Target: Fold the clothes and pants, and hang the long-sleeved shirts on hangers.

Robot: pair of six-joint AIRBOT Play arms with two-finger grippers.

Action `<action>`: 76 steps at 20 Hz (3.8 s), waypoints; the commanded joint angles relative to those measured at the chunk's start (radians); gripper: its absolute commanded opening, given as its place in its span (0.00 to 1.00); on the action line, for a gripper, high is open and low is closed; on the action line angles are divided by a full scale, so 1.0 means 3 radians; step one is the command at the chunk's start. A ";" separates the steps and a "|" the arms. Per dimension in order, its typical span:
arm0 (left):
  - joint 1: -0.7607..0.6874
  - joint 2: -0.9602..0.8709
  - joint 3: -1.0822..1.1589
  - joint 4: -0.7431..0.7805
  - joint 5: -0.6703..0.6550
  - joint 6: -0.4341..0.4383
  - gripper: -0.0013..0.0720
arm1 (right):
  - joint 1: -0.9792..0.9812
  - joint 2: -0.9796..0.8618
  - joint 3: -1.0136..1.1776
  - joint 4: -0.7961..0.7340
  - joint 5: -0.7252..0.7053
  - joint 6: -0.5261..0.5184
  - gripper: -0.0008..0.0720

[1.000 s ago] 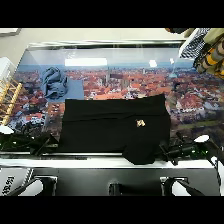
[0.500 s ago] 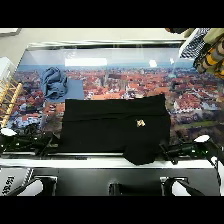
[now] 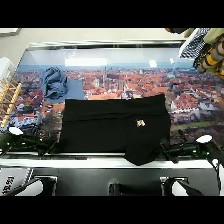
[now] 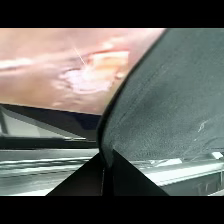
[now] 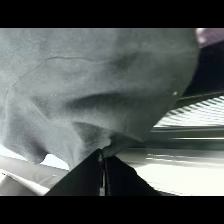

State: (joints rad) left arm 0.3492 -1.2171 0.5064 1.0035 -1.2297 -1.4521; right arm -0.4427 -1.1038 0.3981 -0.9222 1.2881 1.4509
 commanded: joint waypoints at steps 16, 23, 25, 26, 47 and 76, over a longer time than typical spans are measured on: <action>-0.0120 0.0765 0.0809 0.0047 -0.0223 -0.0472 0.04 | 0.0099 0.0506 0.1259 0.0401 0.0557 -0.0182 0.04; -0.0437 -0.0376 0.1740 0.0043 0.0491 -0.0206 0.04 | 0.0660 -0.1225 0.2735 0.0184 -0.0018 -0.0197 0.04; -0.0495 -0.0641 0.2010 0.0045 0.0501 -0.0126 0.04 | 0.0660 -0.1483 0.3003 0.0181 -0.0075 -0.0123 0.04; -0.0528 -0.0767 0.2132 0.0046 0.0501 -0.0117 0.04 | 0.0660 -0.1573 0.3091 0.0187 -0.0113 -0.0112 0.04; -0.0683 -0.1629 0.3243 0.0230 -0.0015 -0.0134 0.67 | 0.0200 -0.2173 0.3911 -0.0098 0.0165 0.0104 0.87; -0.0819 -0.1443 0.3326 -0.0008 -0.0027 -0.0317 0.04 | 0.0598 -0.2429 0.4017 -0.0239 0.0584 -0.0004 0.05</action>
State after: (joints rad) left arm 0.1253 -1.6402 1.5040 1.0649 -1.2610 -1.5208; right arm -0.2676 -1.8961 1.5822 -0.9073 1.4330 1.3724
